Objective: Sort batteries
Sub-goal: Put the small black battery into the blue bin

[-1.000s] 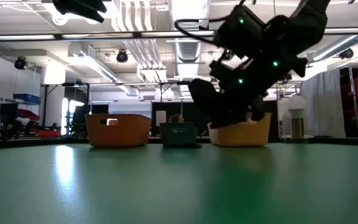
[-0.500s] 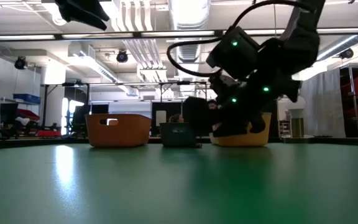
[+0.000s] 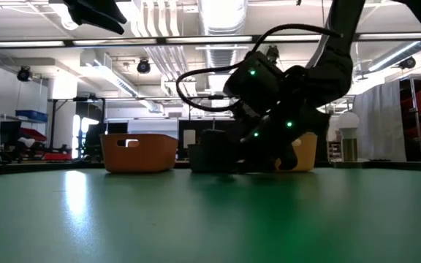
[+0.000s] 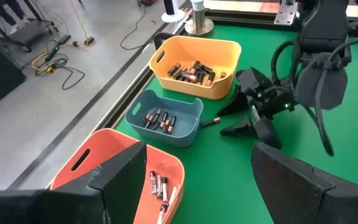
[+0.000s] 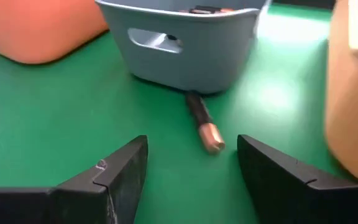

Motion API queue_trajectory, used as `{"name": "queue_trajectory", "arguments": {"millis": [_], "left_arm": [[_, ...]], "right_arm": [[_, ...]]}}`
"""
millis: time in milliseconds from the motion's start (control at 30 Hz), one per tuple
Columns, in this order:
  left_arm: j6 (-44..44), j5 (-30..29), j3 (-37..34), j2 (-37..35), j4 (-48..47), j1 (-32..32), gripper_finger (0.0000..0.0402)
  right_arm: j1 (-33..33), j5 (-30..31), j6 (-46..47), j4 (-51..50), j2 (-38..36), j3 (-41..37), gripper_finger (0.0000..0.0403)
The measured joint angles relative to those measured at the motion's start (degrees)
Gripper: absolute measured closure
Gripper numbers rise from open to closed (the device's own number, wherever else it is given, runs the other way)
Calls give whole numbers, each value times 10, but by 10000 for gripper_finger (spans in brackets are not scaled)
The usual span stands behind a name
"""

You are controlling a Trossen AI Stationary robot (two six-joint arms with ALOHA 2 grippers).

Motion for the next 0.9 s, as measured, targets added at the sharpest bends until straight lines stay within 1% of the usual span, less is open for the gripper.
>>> {"name": "queue_trajectory", "arguments": {"millis": [233,367,467,600,767,900], "left_arm": [[-1,0,0,-1,-15,0,137],[-2,0,0,-2,-26,0,137],[-2,1,0,-4,-27,0,137],[5,0,0,-8,-26,0,137],[13,-6,0,-10,-26,0,137],[13,-8,0,-13,-26,1,137]], "right_arm": [[-10,7,-3,-4,35,45,179],[-12,4,6,-10,40,53,198],[-12,-4,11,-33,35,54,222],[-12,-18,23,-69,25,52,264],[-8,-31,-1,-83,23,56,316],[-2,-41,-4,-99,23,64,348]]}}
